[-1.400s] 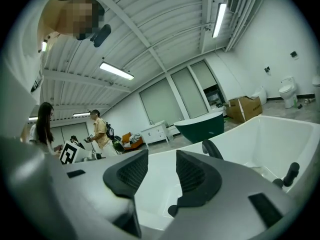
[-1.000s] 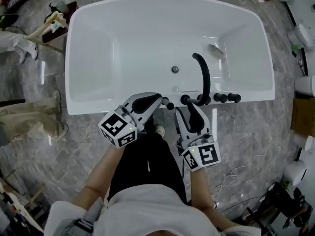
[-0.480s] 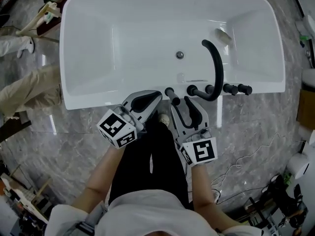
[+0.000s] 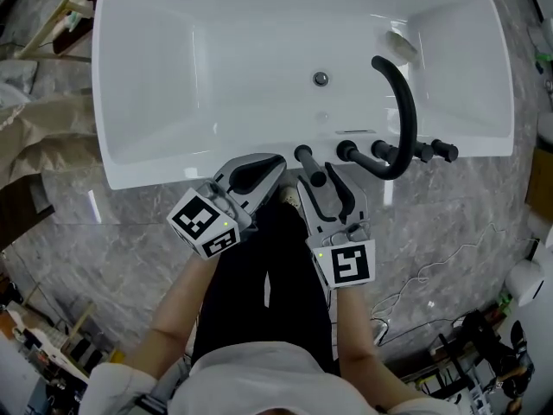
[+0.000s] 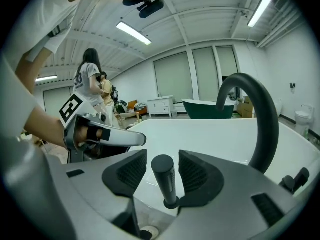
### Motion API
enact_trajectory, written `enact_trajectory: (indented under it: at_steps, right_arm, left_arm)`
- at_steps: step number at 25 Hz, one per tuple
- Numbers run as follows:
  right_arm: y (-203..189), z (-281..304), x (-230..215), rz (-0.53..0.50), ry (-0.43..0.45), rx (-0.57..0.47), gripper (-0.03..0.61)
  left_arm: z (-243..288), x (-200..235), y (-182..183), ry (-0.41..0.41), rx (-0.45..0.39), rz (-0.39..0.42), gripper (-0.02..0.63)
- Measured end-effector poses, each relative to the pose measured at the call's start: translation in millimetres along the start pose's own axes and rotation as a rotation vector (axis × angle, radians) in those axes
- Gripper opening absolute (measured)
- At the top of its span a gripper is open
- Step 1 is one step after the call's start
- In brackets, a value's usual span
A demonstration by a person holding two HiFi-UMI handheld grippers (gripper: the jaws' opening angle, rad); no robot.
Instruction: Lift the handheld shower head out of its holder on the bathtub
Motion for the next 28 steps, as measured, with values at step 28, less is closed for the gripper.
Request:
enact_trajectory:
  at_steps: [28]
  right_arm:
    - [-67,63,8,-0.065,-0.036,0.139,0.136]
  left_arm:
    - [10,53,-41,0.036,0.021,-0.076,0.02]
Point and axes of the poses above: the fingertips, and each gripper's own axes: z forward along the fingers, x to its left, y out of its top, the point moved 6 cm from there along -z, backward along the fingers, and after that the axes turned 11 degrees about -z, right-handed, at the moved point
